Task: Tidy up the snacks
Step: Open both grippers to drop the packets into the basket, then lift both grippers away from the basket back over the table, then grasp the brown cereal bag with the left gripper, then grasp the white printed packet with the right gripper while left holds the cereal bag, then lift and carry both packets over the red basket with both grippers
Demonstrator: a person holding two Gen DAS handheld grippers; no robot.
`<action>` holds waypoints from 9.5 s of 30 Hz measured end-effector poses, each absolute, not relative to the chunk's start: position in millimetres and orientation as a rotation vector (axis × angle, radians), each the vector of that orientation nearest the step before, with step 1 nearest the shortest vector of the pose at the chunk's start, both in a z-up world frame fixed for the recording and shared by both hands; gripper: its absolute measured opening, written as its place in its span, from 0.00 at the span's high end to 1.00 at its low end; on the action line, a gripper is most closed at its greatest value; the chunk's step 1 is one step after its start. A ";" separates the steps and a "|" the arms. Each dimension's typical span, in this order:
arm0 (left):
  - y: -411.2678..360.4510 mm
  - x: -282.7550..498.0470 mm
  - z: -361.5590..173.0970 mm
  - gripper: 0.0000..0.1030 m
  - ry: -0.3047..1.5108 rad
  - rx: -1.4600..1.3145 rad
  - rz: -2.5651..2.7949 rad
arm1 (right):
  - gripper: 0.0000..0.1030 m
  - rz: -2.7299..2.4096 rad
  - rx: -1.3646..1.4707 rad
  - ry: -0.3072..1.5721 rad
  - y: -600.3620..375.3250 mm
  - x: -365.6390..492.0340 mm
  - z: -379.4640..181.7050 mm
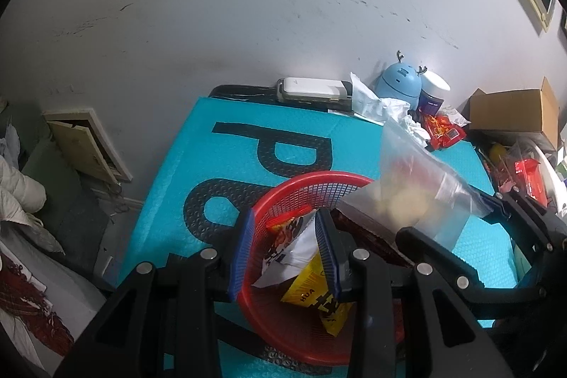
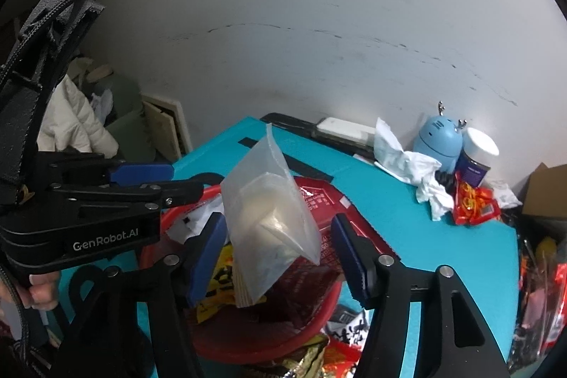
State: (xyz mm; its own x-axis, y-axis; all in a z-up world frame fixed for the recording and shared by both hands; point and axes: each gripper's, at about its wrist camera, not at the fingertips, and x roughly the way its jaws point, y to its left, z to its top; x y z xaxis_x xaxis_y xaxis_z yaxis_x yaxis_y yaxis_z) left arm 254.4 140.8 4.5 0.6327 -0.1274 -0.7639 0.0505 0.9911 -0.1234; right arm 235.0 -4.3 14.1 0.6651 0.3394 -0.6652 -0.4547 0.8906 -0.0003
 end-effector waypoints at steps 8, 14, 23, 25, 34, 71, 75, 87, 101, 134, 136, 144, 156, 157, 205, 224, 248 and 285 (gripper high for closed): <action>141.5 251.2 9.7 0.66 0.869 -0.099 -0.103 | 0.31 0.479 -0.153 0.717 -7.0 234.2 16.0; 143.6 247.9 14.6 0.66 0.853 -0.105 -0.099 | 0.31 0.502 -0.154 0.724 -4.8 231.9 15.7; 144.2 240.4 24.8 0.66 0.823 -0.117 -0.100 | 0.31 0.496 -0.126 0.705 -12.8 226.8 25.8; 144.7 235.5 30.5 0.66 0.802 -0.118 -0.094 | 0.31 0.492 -0.125 0.696 -15.3 223.8 29.1; 141.4 206.3 67.4 0.66 0.724 -0.117 -0.086 | 0.31 0.480 -0.125 0.642 -25.0 202.7 58.6; 35.2 62.1 148.0 0.66 0.510 -0.025 -0.267 | 0.23 0.339 -0.107 0.442 -121.2 46.3 139.0; 23.2 56.3 139.0 0.66 0.527 -0.030 -0.304 | 0.23 0.316 -0.097 0.459 -132.7 37.5 131.3; 5.2 58.5 94.5 0.66 0.637 -0.033 -0.351 | 0.23 0.328 -0.054 0.562 -151.4 31.5 84.9; 18.6 83.7 31.5 0.66 0.787 -0.128 -0.335 | 0.23 0.371 -0.031 0.701 -142.6 60.4 28.1; 24.6 168.1 -61.4 0.28 0.980 -0.273 -0.176 | 0.23 0.357 -0.012 0.861 -153.1 133.8 -33.7; 24.8 172.2 -69.2 0.28 1.008 -0.303 -0.194 | 0.23 0.360 -0.020 0.870 -153.3 137.6 -35.9; 15.0 178.5 -77.4 0.29 0.993 -0.276 -0.205 | 0.23 0.359 -0.060 0.872 -155.3 151.4 -42.2; 12.7 173.7 -77.8 0.52 0.966 -0.255 -0.233 | 0.23 0.368 -0.092 0.854 -149.2 182.8 -49.1; 13.4 173.2 -77.6 0.52 0.968 -0.256 -0.230 | 0.23 0.372 -0.098 0.851 -147.4 186.0 -49.6; -23.8 57.6 -71.7 0.53 1.069 -0.119 -0.384 | 0.68 0.386 -0.002 1.006 -170.6 60.4 -76.3; -33.6 58.4 -78.3 0.52 1.084 -0.090 -0.368 | 0.35 0.360 -0.041 1.000 -171.9 54.3 -79.9; -32.5 47.1 -63.0 0.53 1.004 -0.065 -0.368 | 0.68 0.340 -0.009 0.897 -184.4 36.9 -62.3; 29.9 20.2 54.7 0.53 0.681 -0.142 -0.276 | 0.68 0.522 -0.060 0.662 -132.5 29.7 44.1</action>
